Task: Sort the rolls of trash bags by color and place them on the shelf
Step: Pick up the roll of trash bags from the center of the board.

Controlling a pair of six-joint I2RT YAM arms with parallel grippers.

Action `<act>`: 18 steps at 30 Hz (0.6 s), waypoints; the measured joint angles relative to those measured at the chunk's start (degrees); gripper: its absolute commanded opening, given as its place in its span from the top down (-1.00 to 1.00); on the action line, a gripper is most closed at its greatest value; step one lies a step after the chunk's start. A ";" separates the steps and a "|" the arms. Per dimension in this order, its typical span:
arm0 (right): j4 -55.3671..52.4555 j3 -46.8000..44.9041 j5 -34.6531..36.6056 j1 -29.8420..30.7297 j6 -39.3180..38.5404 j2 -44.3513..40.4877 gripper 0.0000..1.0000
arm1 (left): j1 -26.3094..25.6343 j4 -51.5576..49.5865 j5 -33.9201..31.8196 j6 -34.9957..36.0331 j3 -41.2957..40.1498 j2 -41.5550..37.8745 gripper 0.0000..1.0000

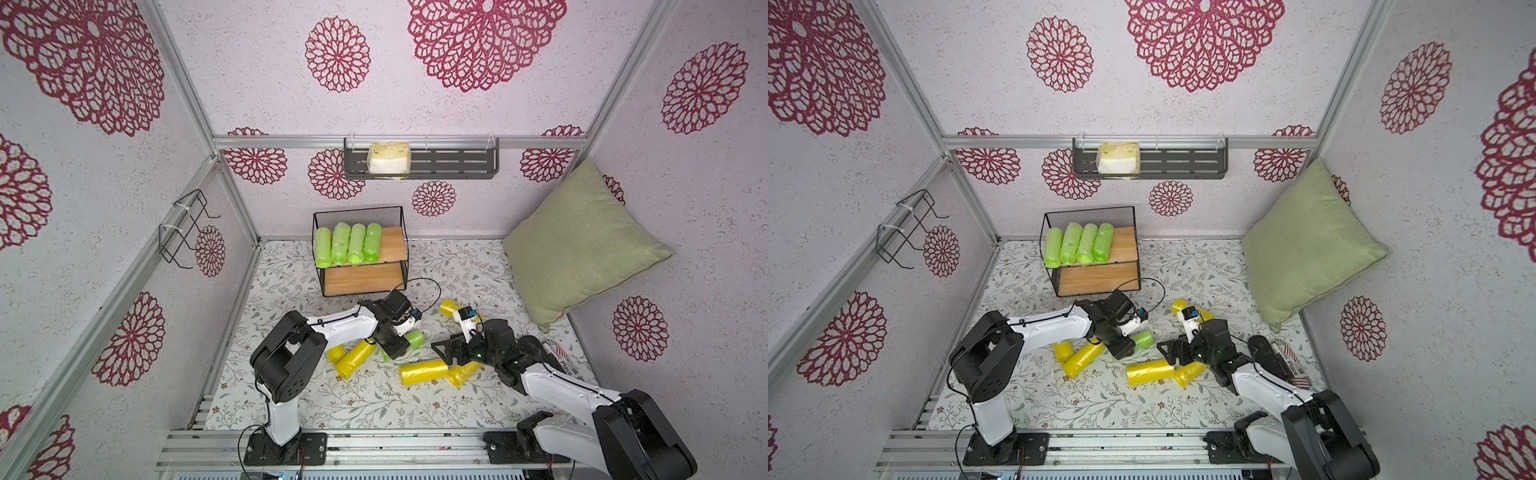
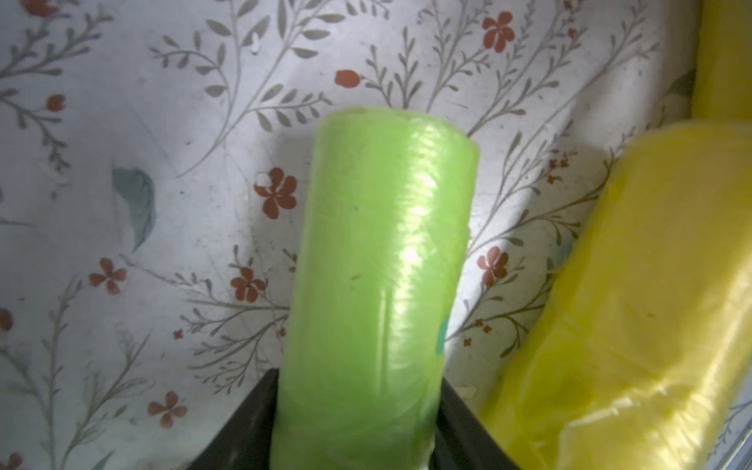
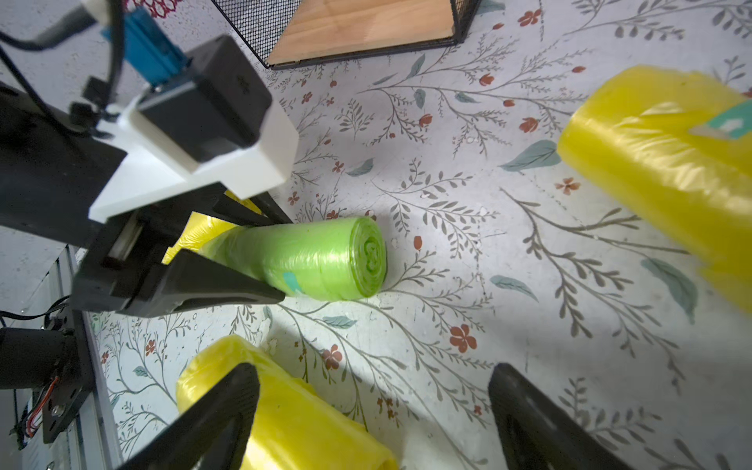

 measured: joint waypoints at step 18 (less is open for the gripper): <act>-1.38 4.09 3.13 0.07 -0.13 -5.20 -0.87 | 5.16 -2.34 -12.39 -8.98 7.15 -17.88 0.15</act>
